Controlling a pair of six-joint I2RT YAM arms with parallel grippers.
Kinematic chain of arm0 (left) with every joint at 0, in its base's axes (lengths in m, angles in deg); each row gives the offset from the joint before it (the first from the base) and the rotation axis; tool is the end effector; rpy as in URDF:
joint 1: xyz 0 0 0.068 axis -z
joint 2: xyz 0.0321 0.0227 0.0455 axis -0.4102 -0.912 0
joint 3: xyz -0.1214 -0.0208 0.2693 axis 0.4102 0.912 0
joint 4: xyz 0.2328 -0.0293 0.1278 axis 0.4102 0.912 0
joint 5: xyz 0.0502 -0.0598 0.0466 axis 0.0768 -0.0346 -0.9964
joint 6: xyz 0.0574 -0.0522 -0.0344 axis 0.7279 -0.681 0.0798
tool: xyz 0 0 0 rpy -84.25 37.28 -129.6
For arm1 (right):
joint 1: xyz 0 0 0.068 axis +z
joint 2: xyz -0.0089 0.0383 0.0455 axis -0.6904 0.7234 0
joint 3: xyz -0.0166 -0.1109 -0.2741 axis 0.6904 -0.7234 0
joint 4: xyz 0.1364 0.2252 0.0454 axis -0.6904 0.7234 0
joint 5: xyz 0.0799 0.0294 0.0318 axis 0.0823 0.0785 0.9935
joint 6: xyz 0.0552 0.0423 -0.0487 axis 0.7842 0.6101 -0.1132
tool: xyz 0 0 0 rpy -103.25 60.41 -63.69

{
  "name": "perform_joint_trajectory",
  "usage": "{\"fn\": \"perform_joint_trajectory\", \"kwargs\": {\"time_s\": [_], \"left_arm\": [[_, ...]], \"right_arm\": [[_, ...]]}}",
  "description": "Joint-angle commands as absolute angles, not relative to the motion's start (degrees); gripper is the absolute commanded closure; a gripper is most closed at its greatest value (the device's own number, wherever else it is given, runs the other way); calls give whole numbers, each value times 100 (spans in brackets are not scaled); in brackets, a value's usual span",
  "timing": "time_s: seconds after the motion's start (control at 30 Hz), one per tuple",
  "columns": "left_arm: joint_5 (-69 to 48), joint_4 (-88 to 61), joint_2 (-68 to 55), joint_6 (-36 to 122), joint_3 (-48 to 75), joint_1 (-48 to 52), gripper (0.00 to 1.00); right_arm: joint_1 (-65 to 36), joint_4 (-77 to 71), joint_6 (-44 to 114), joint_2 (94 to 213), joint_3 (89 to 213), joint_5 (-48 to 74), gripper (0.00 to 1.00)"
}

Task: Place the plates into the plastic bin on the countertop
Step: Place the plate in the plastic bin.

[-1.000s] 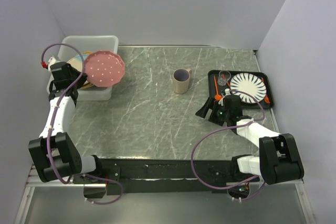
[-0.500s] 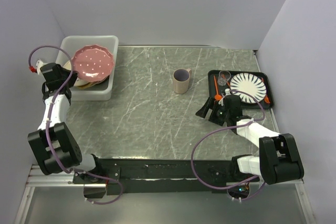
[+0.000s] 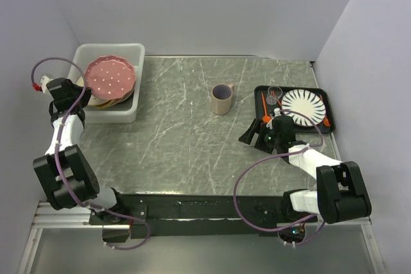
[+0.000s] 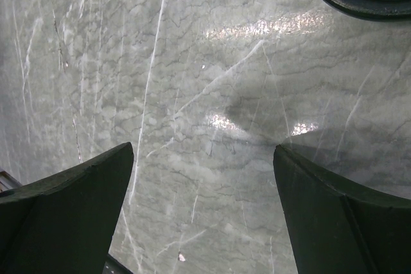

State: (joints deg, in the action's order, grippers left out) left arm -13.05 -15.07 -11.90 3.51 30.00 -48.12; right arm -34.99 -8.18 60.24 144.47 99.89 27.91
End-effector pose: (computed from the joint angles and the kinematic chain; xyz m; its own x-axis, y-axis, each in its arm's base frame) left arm 0.3370 0.1411 0.2879 0.0287 -0.8286 -0.5590 -0.4665 0.4835 -0.7406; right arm 0.2433 0.0655 0.1445 -0.7897 0.3755 -0.4851 0.0063 0.7957 0.6056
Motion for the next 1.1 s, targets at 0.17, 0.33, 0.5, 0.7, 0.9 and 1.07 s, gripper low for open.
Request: {"fn": "perform_joint_trajectory", "kwargs": {"time_s": [0.17, 0.33, 0.5, 0.7, 0.9, 1.07], "left_arm": [[-1407, -2625, -1454, -88, 2647, -4865, 99], [-1538, -2554, -1577, -61, 2647, -4874, 99], [-1433, -2537, -1691, -87, 2586, -4874, 99], [-1424, -2431, -1849, -52, 2472, -4874, 99], [-1459, -2326, -1929, -26, 2401, -4892, 99], [-1495, -2352, -1859, 44, 2445, -4892, 81]], "right_arm": [[-3391, -894, 5913, 14531, 10220, 2798, 4], [-3364, -876, 5904, 14531, 10238, 2780, 4], [-3338, -868, 5886, 14513, 10238, 2780, 4], [-3312, -850, 5886, 14504, 10247, 2736, 4], [-3294, -832, 5886, 14522, 10264, 2727, 4], [-3276, -832, 5877, 14531, 10256, 2727, 4]]}}
